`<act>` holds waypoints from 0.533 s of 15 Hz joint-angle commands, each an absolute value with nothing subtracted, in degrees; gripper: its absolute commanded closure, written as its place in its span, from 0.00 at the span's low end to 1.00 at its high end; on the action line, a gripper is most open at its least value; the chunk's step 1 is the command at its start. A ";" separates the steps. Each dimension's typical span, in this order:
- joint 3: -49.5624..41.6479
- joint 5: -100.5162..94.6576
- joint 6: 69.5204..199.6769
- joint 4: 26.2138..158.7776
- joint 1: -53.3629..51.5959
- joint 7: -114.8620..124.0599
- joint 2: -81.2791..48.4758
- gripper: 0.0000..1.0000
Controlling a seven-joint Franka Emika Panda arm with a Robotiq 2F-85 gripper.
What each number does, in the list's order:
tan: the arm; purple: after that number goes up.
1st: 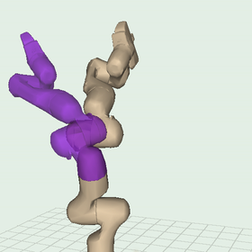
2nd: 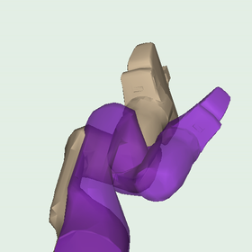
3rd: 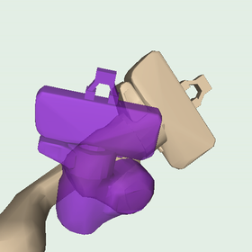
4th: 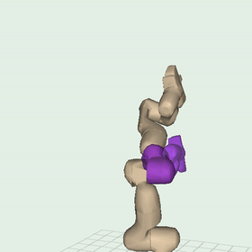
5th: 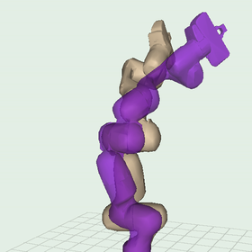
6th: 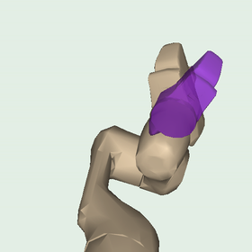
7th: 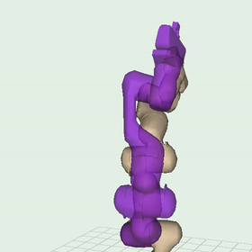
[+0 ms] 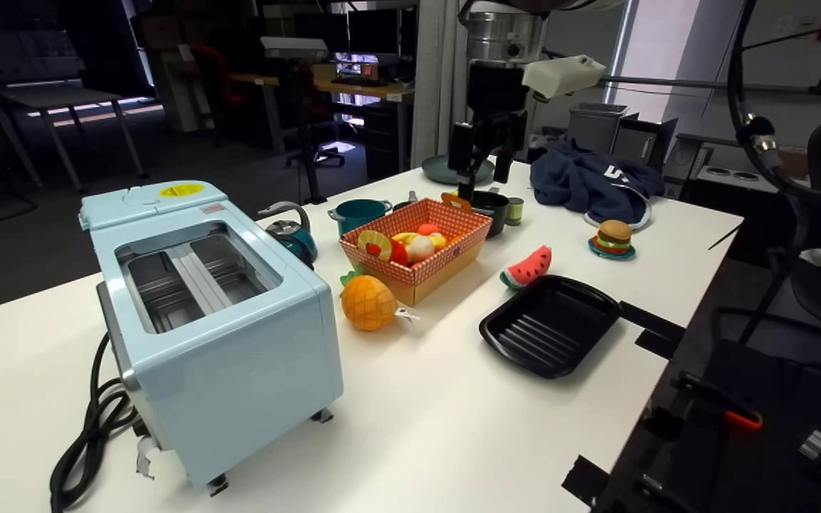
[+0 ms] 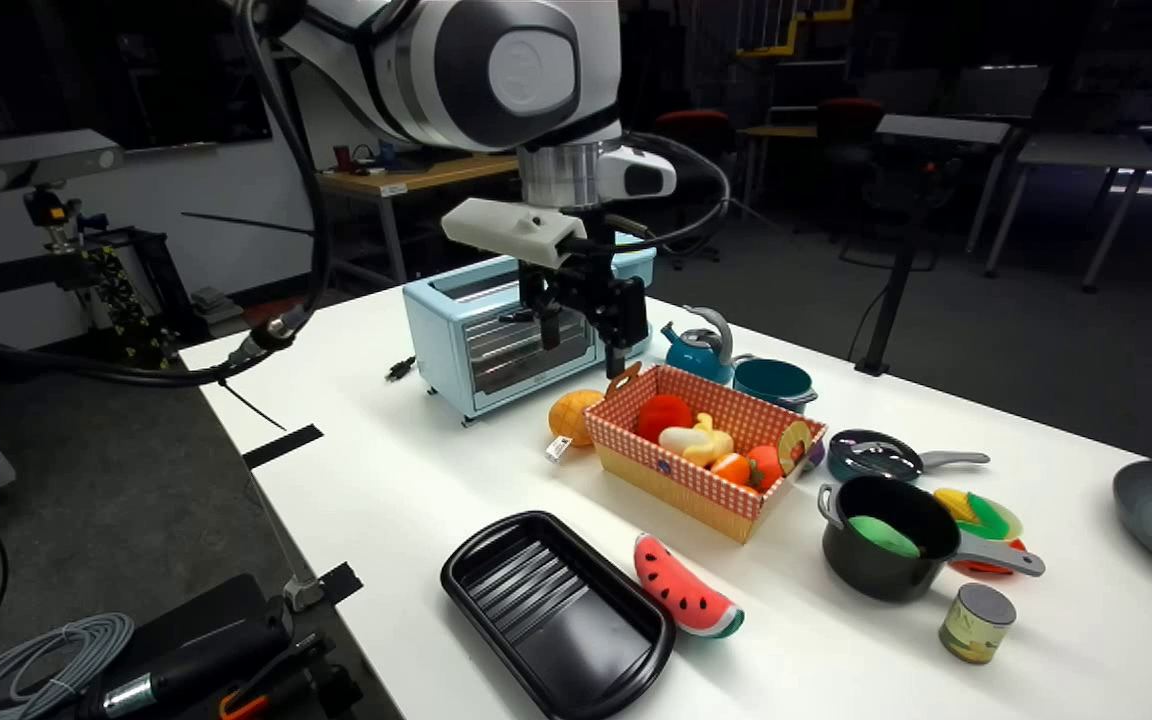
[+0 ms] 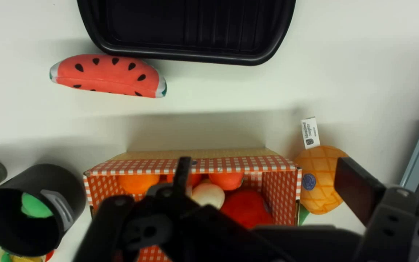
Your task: Put the toy squishy pineapple in the brown box
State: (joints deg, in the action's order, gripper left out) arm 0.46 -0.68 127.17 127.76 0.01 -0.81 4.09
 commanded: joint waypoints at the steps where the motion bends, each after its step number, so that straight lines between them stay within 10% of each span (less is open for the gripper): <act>1: 1.83 -0.59 132.34 123.59 -1.10 4.15 -1.02 0.00; 8: 3.86 4.38 132.92 112.92 -2.99 6.54 -14.70 0.00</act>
State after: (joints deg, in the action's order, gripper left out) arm 3.40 1.26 132.92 119.21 -2.22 5.52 -7.81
